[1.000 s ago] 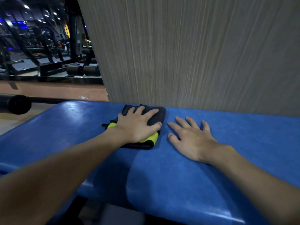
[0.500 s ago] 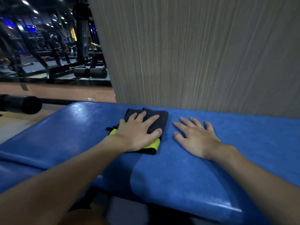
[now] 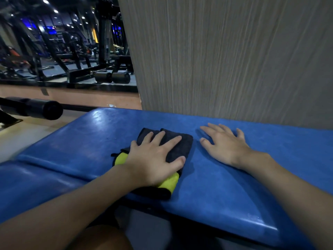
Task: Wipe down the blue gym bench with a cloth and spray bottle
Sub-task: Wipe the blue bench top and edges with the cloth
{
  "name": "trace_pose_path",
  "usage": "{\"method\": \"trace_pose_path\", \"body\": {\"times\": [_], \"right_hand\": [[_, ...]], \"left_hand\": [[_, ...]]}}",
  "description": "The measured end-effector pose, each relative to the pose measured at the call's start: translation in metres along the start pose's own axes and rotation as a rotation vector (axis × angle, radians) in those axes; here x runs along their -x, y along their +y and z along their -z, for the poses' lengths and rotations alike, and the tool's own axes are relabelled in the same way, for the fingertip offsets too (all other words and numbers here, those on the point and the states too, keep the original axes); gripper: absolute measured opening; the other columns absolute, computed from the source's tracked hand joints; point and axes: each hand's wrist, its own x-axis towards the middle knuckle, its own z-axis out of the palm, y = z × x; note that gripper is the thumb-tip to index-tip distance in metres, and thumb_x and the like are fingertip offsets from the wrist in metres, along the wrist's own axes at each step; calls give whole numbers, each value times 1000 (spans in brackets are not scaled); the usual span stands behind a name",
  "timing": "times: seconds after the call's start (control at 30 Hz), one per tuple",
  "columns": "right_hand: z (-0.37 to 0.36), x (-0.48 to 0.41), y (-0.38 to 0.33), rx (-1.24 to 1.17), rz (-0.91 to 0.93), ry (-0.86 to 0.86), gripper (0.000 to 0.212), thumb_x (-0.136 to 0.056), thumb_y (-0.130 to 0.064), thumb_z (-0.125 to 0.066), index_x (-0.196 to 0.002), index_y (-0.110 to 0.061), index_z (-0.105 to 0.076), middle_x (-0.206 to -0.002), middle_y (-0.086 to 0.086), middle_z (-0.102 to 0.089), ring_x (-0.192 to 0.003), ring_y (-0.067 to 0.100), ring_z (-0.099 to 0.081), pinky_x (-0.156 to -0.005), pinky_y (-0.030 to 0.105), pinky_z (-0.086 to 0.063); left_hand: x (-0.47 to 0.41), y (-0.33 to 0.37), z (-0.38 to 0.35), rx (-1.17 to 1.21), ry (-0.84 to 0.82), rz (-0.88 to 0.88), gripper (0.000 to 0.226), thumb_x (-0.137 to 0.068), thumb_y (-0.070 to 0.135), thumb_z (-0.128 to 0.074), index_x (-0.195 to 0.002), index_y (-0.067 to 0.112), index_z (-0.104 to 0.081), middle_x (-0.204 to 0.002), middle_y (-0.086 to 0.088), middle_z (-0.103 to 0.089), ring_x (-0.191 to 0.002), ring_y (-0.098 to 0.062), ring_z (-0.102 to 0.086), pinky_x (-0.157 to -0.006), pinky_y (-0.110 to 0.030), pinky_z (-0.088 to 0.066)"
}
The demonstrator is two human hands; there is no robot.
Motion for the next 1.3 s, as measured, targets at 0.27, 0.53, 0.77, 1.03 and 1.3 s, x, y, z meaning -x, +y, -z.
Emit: {"method": "trace_pose_path", "body": {"times": [0.27,0.53,0.77,1.03,1.3], "right_hand": [[-13,-8,-1,93,17,-43,58,-99,-55,-15,-155,-40,-14,-167,-9,-4,-153,20,1,-118,60,0],[-14,-7,1,52,20,-25,59,-97,-56,-15,-155,-43,-14,-166,-13,-4,-153,17,3,-120,55,2],[-13,-6,3,29,12,-19,59,-98,-57,-18,-155,-43,-18,-166,-13,-7,-152,16,-1,-120,54,2],[-8,1,-2,45,23,-34,56,-100,-53,-19,-154,-40,-21,-166,-9,-11,-152,20,-5,-119,56,-1],[-6,-31,-11,55,40,-61,58,-100,-58,-22,-155,-40,-18,-167,-9,-6,-153,20,0,-118,60,0]], "left_hand": [[-119,-5,-3,22,52,-14,74,-82,81,-19,-152,56,-12,-167,2,-13,-151,-29,-13,-112,-66,-18],[-158,-4,-3,58,62,-7,67,-91,76,-22,-154,52,-15,-167,0,-14,-152,-33,-12,-112,-67,-13],[-80,-16,-1,25,42,-45,65,-94,73,-21,-154,52,-9,-169,4,-6,-154,-25,-5,-115,-62,-15],[21,-30,3,-22,1,-47,86,-68,82,4,-150,58,8,-168,8,-1,-155,-20,1,-118,-54,-18],[-42,-20,-1,-13,0,2,75,-78,80,-11,-150,60,0,-167,7,-9,-153,-24,-7,-114,-61,-18]]}}
